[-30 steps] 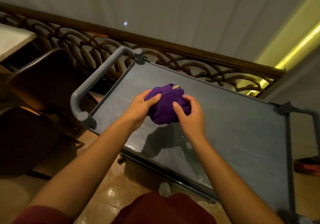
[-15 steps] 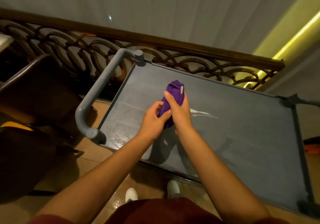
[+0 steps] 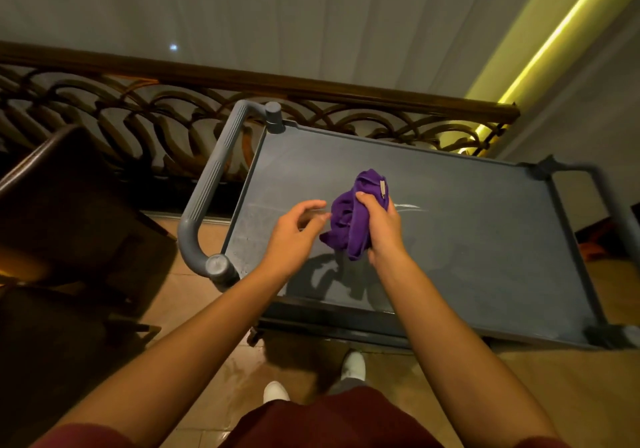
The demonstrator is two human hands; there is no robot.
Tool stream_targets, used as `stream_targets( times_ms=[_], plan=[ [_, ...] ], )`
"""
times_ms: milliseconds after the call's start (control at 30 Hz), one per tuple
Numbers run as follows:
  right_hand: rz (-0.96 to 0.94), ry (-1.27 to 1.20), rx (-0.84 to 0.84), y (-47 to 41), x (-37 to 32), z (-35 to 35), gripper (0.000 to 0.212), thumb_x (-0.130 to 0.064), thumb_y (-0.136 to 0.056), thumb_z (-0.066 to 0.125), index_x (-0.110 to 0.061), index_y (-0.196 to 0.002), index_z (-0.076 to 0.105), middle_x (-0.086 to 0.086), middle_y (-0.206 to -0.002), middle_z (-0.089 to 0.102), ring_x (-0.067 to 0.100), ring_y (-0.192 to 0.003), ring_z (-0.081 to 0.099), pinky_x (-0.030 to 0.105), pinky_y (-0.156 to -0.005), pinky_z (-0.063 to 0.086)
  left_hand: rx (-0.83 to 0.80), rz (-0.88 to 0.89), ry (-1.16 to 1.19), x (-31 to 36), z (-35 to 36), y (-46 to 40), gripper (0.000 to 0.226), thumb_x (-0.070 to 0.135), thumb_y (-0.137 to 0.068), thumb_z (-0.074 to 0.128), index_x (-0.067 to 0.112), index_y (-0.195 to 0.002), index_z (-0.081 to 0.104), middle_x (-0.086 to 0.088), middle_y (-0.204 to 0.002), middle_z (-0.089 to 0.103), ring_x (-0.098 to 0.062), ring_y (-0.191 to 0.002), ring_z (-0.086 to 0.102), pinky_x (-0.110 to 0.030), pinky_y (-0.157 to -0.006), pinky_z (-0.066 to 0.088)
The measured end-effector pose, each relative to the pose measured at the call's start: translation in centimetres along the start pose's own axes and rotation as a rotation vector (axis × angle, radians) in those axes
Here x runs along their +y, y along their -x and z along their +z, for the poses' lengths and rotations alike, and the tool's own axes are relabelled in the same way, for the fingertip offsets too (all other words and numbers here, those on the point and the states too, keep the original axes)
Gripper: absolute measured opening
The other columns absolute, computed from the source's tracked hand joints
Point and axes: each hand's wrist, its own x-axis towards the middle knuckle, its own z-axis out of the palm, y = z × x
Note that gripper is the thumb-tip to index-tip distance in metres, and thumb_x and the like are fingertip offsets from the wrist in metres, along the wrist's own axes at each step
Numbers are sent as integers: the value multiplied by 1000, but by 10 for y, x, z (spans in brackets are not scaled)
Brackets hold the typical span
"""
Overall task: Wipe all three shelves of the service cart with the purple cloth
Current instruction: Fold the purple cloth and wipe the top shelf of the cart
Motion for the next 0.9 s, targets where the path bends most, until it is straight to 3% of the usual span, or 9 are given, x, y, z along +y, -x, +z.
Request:
stream_targets(
  times_ms=[167, 267, 367, 433, 533, 633, 800, 900],
  plan=[
    [-144, 266, 47, -15, -9, -20, 58, -38, -88, 73, -31, -142, 53, 2, -123, 69, 25, -107, 69, 42, -86, 61, 56, 3, -587, -44, -22, -26, 58, 41, -98, 57, 25, -151, 39, -5, -157, 41, -25, -144, 35, -48, -116, 33],
    [-391, 598, 49, -39, -22, -15, 65, -39, -89, 71, -34, -147, 44, -2, -142, 57, 20, -119, 60, 31, -87, 53, 63, -16, -825, -70, -33, -43, 72, 52, -96, 54, 24, -157, 27, -5, -166, 23, -30, -153, 16, -50, -121, 21],
    [-651, 953, 12, -67, -28, 3, 65, -34, -90, 72, -35, -147, 42, 0, -158, 38, 24, -136, 47, 35, -98, 48, 58, -58, -998, -88, -39, -57, 90, 68, -90, 52, 27, -159, 14, -5, -169, 8, -32, -155, 1, -54, -122, 10],
    [-685, 1058, -59, -83, -21, 22, 67, -29, -90, 73, -32, -149, 41, 2, -163, 30, 28, -141, 42, 40, -107, 46, 100, -40, -1077, -94, -36, -66, 91, 70, -89, 50, 26, -160, 12, -6, -169, 6, -32, -155, -1, -55, -121, 6],
    [-706, 1194, -163, -98, 3, 52, 69, -27, -91, 73, -28, -151, 39, 6, -166, 24, 31, -146, 35, 44, -112, 42, 174, -76, -1102, -98, -30, -77, 79, 57, -96, 48, 22, -159, 16, -8, -169, 10, -32, -155, 3, -57, -122, 7],
    [-717, 1333, -218, -105, 29, 74, 71, -35, -92, 70, -28, -153, 33, 8, -168, 14, 32, -148, 29, 47, -114, 43, 226, -146, -1111, -112, -32, -72, 73, 51, -98, 46, 18, -157, 19, -11, -168, 15, -29, -155, 8, -56, -124, 7],
    [-795, 1573, -289, -112, 71, 101, 67, -71, -94, 35, -36, -152, 37, 12, -168, 17, 42, -149, 23, 61, -117, 24, 217, -68, -1295, -148, -39, -59, 89, 77, -94, 24, 19, -160, 11, -12, -169, 1, -26, -155, -11, -52, -123, -7],
    [-818, 1637, -350, -132, 78, 89, 71, -69, -92, 44, -38, -155, 28, 12, -168, 17, 43, -152, 18, 65, -118, 22, 217, -88, -1330, -155, -35, -63, 110, 90, -82, 29, 17, -161, 5, -10, -169, -3, -26, -155, -12, -52, -123, -10]
  ],
)
